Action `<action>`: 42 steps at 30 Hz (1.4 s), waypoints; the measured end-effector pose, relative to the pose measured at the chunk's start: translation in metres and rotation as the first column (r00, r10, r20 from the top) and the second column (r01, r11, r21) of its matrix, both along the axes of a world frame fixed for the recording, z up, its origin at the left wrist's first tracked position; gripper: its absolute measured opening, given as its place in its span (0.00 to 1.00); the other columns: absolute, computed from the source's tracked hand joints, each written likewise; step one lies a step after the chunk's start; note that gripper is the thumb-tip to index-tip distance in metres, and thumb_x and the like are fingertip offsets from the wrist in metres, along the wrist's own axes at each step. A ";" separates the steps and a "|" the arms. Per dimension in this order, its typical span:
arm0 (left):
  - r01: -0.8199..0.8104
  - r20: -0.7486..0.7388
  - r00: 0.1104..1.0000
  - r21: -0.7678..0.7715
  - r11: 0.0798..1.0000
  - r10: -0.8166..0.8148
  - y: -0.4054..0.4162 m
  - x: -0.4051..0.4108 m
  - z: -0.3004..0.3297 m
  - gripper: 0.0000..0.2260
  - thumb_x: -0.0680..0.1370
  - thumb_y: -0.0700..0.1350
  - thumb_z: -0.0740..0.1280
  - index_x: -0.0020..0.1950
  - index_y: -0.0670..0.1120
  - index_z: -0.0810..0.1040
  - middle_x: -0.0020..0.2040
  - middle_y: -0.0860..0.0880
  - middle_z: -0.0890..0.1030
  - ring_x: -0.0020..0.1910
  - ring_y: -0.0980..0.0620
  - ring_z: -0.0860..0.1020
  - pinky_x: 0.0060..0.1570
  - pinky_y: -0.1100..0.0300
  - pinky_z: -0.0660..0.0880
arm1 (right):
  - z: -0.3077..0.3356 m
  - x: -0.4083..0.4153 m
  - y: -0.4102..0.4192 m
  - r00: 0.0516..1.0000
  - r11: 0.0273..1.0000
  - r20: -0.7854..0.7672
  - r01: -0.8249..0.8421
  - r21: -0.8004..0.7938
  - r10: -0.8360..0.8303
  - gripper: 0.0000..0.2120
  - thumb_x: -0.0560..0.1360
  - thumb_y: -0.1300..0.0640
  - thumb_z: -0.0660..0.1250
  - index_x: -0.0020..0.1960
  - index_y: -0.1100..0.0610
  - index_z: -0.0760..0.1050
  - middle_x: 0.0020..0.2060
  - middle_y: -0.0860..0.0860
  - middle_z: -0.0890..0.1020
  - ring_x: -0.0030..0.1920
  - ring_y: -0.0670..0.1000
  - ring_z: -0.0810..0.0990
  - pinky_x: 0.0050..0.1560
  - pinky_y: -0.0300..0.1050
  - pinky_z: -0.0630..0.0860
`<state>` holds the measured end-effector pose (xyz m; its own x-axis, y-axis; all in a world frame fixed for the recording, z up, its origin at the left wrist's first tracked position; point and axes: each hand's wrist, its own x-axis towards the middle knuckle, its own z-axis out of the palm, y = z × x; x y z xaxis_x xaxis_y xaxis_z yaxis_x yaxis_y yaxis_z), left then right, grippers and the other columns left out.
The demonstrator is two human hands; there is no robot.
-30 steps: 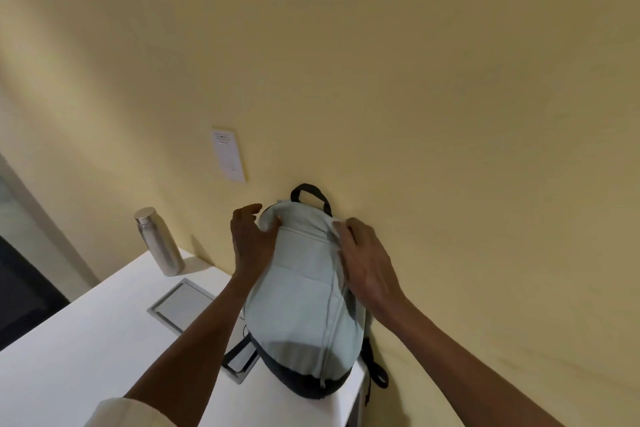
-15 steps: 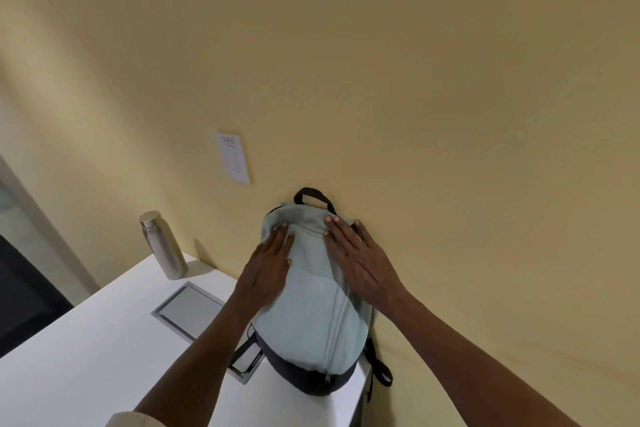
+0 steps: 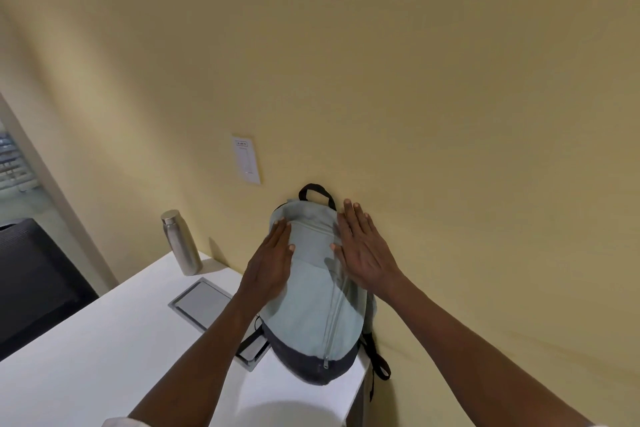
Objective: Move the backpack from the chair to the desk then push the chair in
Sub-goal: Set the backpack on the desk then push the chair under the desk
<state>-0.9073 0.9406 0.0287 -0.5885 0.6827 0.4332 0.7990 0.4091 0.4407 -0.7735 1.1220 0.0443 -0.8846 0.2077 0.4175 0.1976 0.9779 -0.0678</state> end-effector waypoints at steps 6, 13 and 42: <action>-0.081 0.060 0.995 -0.008 0.997 0.081 -0.002 0.047 0.010 0.23 0.87 0.44 0.52 0.80 0.39 0.55 0.81 0.41 0.56 0.81 0.46 0.55 0.79 0.54 0.52 | 0.009 0.030 0.010 1.000 0.997 0.000 -0.029 -0.073 0.029 0.32 0.85 0.47 0.49 0.80 0.63 0.45 0.80 0.63 0.44 0.81 0.60 0.44 0.81 0.54 0.45; -0.166 0.070 0.984 -0.007 0.986 0.166 0.015 0.126 0.019 0.22 0.86 0.43 0.54 0.79 0.37 0.58 0.81 0.40 0.59 0.80 0.45 0.57 0.79 0.55 0.52 | 0.011 0.094 0.029 0.994 0.989 -0.003 -0.110 -0.099 0.111 0.32 0.84 0.45 0.50 0.80 0.64 0.48 0.80 0.65 0.47 0.80 0.63 0.47 0.80 0.57 0.47; -0.295 -0.043 0.955 -0.111 0.949 0.292 -0.077 0.404 0.055 0.24 0.86 0.48 0.53 0.81 0.41 0.56 0.82 0.42 0.56 0.81 0.45 0.54 0.79 0.49 0.53 | 0.023 0.362 -0.018 0.998 0.988 -0.005 -0.068 -0.140 0.068 0.34 0.83 0.42 0.46 0.81 0.62 0.46 0.80 0.63 0.47 0.81 0.60 0.46 0.80 0.54 0.45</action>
